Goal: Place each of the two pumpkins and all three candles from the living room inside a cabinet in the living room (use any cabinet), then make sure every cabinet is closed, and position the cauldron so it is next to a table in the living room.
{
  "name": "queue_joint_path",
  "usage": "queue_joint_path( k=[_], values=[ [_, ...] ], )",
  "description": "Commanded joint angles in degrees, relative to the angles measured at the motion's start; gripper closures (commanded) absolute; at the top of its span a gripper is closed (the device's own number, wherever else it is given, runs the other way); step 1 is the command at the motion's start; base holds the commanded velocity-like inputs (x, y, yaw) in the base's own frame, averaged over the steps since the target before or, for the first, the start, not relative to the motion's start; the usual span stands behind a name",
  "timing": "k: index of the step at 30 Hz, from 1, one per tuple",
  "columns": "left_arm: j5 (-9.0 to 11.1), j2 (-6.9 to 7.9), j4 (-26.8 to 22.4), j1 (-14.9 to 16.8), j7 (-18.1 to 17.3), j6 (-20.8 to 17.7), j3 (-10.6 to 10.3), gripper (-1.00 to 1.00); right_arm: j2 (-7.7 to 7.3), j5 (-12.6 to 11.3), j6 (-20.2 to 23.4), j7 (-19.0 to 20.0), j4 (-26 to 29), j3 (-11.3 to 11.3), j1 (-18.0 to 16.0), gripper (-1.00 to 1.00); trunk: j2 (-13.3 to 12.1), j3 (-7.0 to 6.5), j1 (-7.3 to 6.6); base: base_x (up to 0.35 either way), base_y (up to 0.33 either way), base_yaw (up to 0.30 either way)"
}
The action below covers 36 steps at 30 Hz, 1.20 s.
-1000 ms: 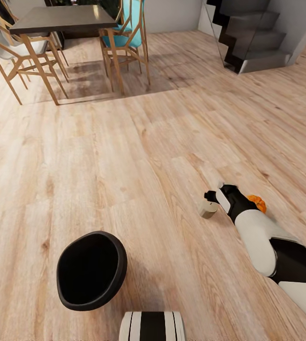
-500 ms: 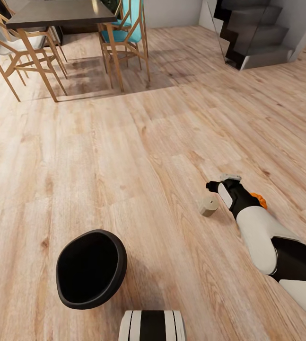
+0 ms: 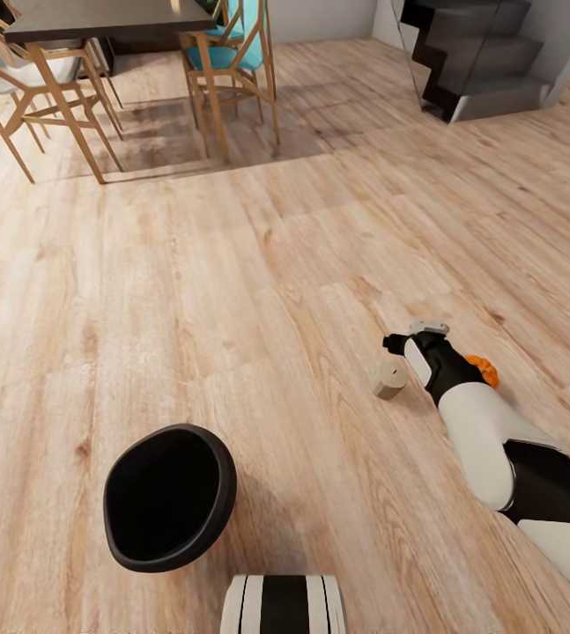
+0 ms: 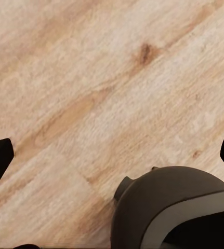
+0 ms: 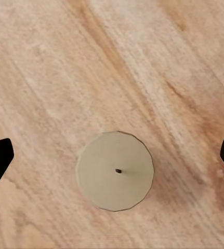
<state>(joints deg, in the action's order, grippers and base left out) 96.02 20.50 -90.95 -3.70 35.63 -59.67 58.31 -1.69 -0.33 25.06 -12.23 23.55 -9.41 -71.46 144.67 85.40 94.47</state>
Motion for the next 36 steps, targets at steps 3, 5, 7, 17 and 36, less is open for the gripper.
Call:
queue_joint_path(
  k=[3,5,7,17,36],
  values=[
    [0.38,-0.11,-0.02,-0.05,0.69,-0.19,-0.11,-1.0,0.13,-0.21,-0.46,-0.25,1.06,-0.15,-0.04,-1.0,0.06,0.7,0.07,0.0,0.0,0.0],
    [0.29,-0.16,-0.02,-0.07,0.73,-0.24,-0.21,-1.0,0.17,-0.31,-1.05,-0.14,1.7,-0.32,-0.02,-1.0,0.08,1.14,0.12,0.0,0.0,0.0],
    [0.26,-0.17,-0.02,-0.07,0.74,-0.25,-0.24,-1.0,0.18,-0.33,-1.39,-0.02,3.35,-0.36,0.01,-1.0,0.11,1.59,0.17,0.0,0.0,0.0],
    [0.22,-0.2,-0.28,-0.08,0.66,-0.31,-0.45,-1.0,0.2,-0.34,-6.27,0.25,3.52,-0.23,0.3,-1.0,0.2,3.14,0.35,0.0,0.0,0.0],
    [0.22,-0.27,-0.63,-0.08,0.59,-0.34,-0.44,-1.0,0.2,0.12,-6.22,1.04,2.14,0.17,0.27,-1.0,0.4,6.46,0.74,0.0,0.0,0.0]
  ],
)
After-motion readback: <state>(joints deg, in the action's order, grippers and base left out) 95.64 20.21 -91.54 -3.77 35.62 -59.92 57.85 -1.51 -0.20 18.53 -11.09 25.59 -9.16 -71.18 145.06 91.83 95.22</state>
